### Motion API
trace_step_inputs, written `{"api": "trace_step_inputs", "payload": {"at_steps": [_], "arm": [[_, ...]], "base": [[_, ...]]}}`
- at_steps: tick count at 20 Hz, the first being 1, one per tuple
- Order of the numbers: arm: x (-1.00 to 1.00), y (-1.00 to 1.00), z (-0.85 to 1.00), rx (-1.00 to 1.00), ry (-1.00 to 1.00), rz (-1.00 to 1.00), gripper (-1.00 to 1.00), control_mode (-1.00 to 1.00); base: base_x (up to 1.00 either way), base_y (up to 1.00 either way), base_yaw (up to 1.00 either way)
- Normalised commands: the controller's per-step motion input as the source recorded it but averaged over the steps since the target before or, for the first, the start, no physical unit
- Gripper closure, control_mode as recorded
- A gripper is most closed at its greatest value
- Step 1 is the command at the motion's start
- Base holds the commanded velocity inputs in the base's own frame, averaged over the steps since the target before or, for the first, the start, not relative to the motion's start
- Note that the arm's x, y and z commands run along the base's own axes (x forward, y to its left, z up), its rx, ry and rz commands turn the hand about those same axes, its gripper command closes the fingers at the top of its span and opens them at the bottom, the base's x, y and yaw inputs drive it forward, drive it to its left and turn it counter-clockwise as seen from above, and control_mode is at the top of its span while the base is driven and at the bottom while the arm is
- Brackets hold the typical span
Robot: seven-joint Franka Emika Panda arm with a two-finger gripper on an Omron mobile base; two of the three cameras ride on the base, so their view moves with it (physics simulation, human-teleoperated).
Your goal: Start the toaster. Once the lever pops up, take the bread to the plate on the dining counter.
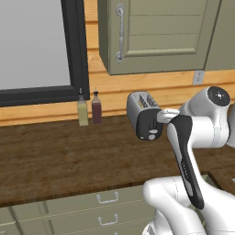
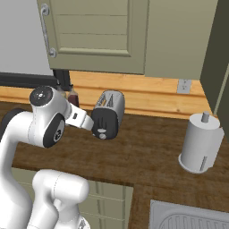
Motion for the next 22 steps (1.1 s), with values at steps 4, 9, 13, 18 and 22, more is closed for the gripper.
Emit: {"api": "trace_step_inputs", "payload": {"at_steps": [4, 9, 13, 18, 22], "arm": [[0.00, 0.00, 0.00, 0.00, 0.00, 0.00, -1.00, -1.00], [0.00, 0.00, 0.00, 0.00, 0.00, 0.00, -1.00, -1.00], [0.00, 0.00, 0.00, 0.00, 0.00, 0.00, -1.00, -1.00], [0.00, 0.00, 0.00, 0.00, 0.00, 0.00, -1.00, -1.00], [0.00, 0.00, 0.00, 0.00, 0.00, 0.00, -1.00, -1.00]], "base": [[0.00, 0.00, 0.00], [0.00, 0.00, 0.00], [0.00, 0.00, 0.00], [0.00, 0.00, 0.00], [0.00, 0.00, 0.00]]}}
